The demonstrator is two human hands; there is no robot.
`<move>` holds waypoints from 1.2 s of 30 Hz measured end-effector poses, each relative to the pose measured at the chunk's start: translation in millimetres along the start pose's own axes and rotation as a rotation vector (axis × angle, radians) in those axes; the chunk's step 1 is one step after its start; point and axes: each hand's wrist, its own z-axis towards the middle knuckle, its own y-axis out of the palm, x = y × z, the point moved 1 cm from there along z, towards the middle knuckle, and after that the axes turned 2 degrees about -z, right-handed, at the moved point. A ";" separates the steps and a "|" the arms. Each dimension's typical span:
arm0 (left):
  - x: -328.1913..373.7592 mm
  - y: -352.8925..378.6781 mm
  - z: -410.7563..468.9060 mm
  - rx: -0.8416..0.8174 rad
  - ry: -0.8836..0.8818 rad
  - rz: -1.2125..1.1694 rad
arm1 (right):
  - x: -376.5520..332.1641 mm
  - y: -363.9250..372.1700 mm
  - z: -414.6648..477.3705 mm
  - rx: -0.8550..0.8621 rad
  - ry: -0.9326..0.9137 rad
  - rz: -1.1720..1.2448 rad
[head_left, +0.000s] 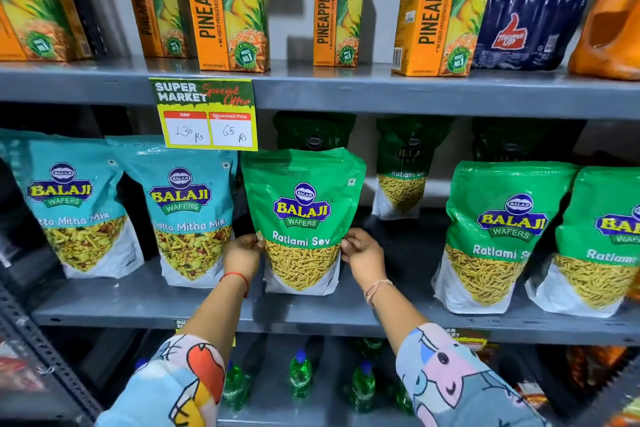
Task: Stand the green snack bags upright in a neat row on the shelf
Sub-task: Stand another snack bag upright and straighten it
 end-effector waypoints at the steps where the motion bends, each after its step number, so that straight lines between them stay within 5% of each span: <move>1: 0.2 -0.2 0.0 0.001 0.005 0.002 | 0.0 0.4 0.1 -0.011 -0.005 -0.028; 6: -4.7 2.1 2.8 0.028 0.036 0.022 | -5.7 1.5 0.2 0.017 -0.072 -0.239; 12: -7.7 0.8 2.1 0.036 0.019 -0.041 | 11.7 6.9 13.3 -0.066 0.134 -0.169; 18: -27.1 -7.3 -20.7 -0.234 -0.090 -0.230 | 32.2 -4.8 -7.8 -0.265 0.231 -0.125; 21: -37.7 -0.6 -31.0 -0.375 -0.030 -0.055 | 42.3 2.9 -19.5 -0.408 0.195 -0.216; 33: -66.4 2.4 -27.3 -0.281 0.043 0.130 | 52.8 6.5 -34.9 -0.251 0.051 -0.300; 36: -56.3 -4.9 -65.9 -0.001 0.037 0.117 | 62.0 -22.7 -68.6 -0.208 -0.101 -0.382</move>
